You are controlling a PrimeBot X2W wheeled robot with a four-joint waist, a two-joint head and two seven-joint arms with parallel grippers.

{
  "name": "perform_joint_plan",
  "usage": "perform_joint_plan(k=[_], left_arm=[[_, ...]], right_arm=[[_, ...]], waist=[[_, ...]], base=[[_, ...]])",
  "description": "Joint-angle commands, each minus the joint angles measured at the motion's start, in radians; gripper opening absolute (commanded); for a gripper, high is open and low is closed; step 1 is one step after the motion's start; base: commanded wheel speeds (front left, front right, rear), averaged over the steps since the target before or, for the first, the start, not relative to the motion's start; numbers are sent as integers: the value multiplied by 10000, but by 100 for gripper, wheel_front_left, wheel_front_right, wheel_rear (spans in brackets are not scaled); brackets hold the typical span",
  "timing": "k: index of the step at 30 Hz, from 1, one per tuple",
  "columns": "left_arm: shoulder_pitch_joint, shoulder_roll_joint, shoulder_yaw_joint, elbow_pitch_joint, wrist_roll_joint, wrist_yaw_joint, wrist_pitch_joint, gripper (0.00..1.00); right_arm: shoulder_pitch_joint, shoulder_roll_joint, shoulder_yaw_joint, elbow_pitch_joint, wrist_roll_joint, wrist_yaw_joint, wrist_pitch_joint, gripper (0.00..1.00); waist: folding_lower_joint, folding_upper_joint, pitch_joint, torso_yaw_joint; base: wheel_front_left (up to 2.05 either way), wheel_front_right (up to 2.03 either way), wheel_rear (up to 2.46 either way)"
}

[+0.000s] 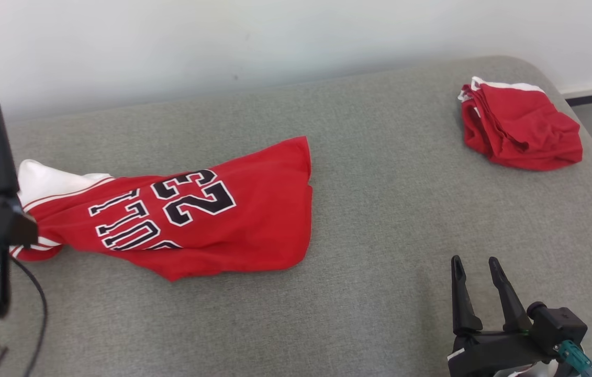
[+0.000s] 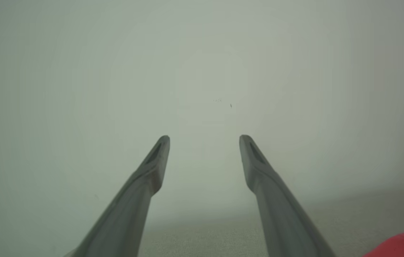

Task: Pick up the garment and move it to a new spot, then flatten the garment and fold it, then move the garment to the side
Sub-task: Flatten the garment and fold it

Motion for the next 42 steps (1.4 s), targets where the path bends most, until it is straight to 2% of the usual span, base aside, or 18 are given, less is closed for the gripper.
perform_joint_plan(k=[1,11,21,32,42], left_arm=[[280,-54,63,-77,99,22,-24,100],[2907,-1174,931,-1807,742,-36,-28,100],[4729,-2245,1367,-2231,1702,-652,-29,100],[6053,-3625,2286,-2257,2463,-1178,-29,100],[6084,-4301,2792,-2100,3036,-1624,-29,100]], right_arm=[[125,32,0,-11,-62,-27,3,100],[371,32,-5,47,-249,-27,3,100],[546,29,51,92,-377,-27,3,100],[728,29,161,246,-350,-27,3,100],[612,30,164,440,-402,-27,2,100]], waist=[[0,0,-101,100],[0,0,-568,496],[0,0,-922,969],[0,0,-1029,1207],[0,0,-983,1470]], base=[[0,0,0],[0,0,0],[0,0,0],[0,0,0],[0,0,0]])
